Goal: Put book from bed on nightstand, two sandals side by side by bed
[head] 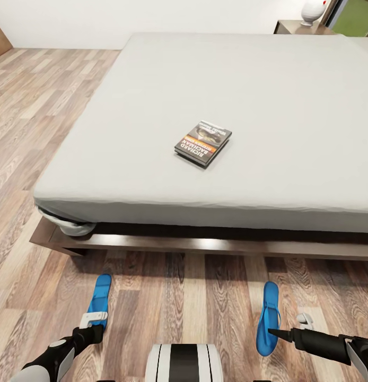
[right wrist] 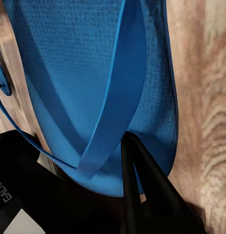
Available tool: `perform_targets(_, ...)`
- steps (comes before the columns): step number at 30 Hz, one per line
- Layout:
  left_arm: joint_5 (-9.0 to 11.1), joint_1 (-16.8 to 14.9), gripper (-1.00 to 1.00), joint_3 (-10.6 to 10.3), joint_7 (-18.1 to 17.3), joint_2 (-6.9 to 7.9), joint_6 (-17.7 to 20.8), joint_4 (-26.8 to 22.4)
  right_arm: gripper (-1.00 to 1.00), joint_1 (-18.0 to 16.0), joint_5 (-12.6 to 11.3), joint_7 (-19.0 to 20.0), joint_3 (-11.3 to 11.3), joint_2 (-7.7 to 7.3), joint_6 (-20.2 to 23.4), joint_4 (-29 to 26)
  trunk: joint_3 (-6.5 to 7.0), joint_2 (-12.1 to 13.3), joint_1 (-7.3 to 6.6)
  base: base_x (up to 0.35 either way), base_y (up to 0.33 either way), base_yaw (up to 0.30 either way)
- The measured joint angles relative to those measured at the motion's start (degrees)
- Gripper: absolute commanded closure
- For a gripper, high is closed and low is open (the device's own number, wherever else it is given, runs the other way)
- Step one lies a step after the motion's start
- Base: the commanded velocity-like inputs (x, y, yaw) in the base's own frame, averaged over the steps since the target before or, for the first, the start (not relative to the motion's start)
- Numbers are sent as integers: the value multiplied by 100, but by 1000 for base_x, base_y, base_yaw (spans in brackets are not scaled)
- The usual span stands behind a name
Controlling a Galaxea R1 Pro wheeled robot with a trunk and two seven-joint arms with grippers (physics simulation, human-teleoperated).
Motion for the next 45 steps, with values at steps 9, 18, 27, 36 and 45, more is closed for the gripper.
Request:
perform_targets(9,0,0,100,0,0,0,0,-3,100,-1,0,-1,-1,0,0,-1,-67,-4,8,0,0,0)
perform_targets(18,0,0,100,0,0,0,0,-3,100,-1,0,0,-1,0,-2,-1,-66,-4,8,0,0,0)
perform_targets(27,0,0,100,0,0,0,0,-4,100,-1,0,-1,-1,0,-2,-1,-133,-8,15,0,0,0)
perform_targets(36,-5,0,100,-1,0,2,0,-3,100,0,2,-1,2,0,-2,0,-177,-10,21,0,0,0)
perform_targets(45,1,0,100,4,-1,0,0,-5,100,0,0,0,-1,0,0,-1,-199,-12,23,0,0,0)
